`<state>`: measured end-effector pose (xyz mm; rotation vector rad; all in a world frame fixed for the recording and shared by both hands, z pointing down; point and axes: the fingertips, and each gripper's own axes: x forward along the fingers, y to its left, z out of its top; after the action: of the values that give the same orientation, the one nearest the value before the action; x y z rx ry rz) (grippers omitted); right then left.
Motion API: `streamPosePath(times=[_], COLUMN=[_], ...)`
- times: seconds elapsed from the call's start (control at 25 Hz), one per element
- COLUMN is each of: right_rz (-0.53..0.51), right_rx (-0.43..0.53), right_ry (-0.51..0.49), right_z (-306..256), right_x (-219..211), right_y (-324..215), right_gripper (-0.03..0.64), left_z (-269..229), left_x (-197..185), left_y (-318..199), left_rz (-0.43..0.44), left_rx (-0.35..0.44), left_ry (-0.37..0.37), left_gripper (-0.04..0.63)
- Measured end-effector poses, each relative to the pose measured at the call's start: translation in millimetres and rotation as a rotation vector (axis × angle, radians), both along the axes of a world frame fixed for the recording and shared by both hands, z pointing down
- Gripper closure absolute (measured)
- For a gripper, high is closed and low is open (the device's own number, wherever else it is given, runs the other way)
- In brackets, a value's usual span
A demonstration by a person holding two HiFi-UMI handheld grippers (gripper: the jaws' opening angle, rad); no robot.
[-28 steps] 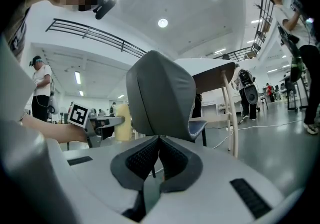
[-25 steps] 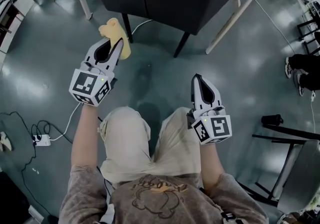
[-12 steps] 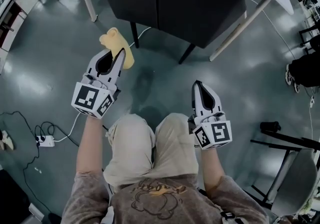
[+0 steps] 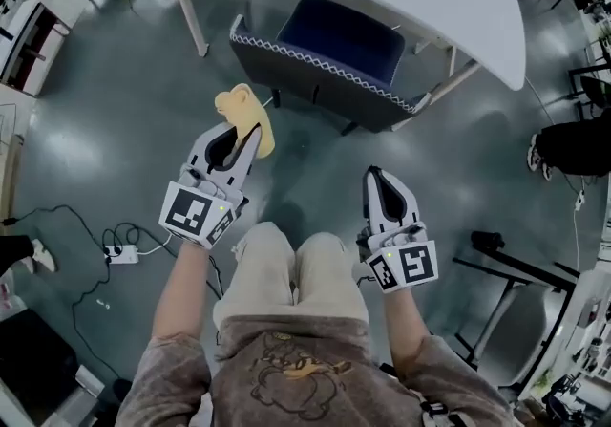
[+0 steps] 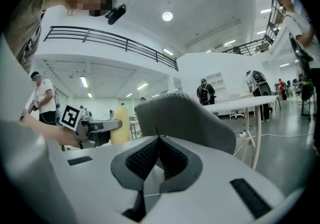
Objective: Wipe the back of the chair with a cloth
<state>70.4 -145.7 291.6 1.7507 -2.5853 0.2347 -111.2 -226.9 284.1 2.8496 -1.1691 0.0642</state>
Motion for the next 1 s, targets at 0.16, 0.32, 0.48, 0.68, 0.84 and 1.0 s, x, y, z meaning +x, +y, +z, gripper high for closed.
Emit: streamPosePath(times=[0.16, 0.32, 0.48, 0.68, 0.84, 1.0], right_rz=[0.016, 0.037, 0.059, 0.082, 0.081, 0.092], right_rx=[0.003, 0.007, 0.031, 0.05, 0.044, 0.02], right_ry=[0.006, 0.002, -0.027, -0.047, -0.059, -0.071], right_z=[-106, -204, -278, -320, -326, -325], right_x=[-5, -8, -12, -18, -16, -4], right_y=[-10, -21, -33, -36, -28, -22], right_gripper=[0.591, 0.591, 0.591, 0.591, 0.591, 0.591], left_z=[-101, -196, -263, -302, -313, -320], left_x=[-12, -29, -41, -45, -45, -45], left_y=[-6, -8, -15, -18, -10, -5], left_rz=[-0.02, -0.026, -0.035, -0.019, -0.018, -0.022], left_rx=[-0.029, -0.045, -0.029, -0.019, -0.029, -0.038], left_ry=[0.007, 0.007, 0.003, 0.007, 0.022, 0.036], left_gripper=[0.543, 0.543, 0.543, 0.543, 0.543, 0.543])
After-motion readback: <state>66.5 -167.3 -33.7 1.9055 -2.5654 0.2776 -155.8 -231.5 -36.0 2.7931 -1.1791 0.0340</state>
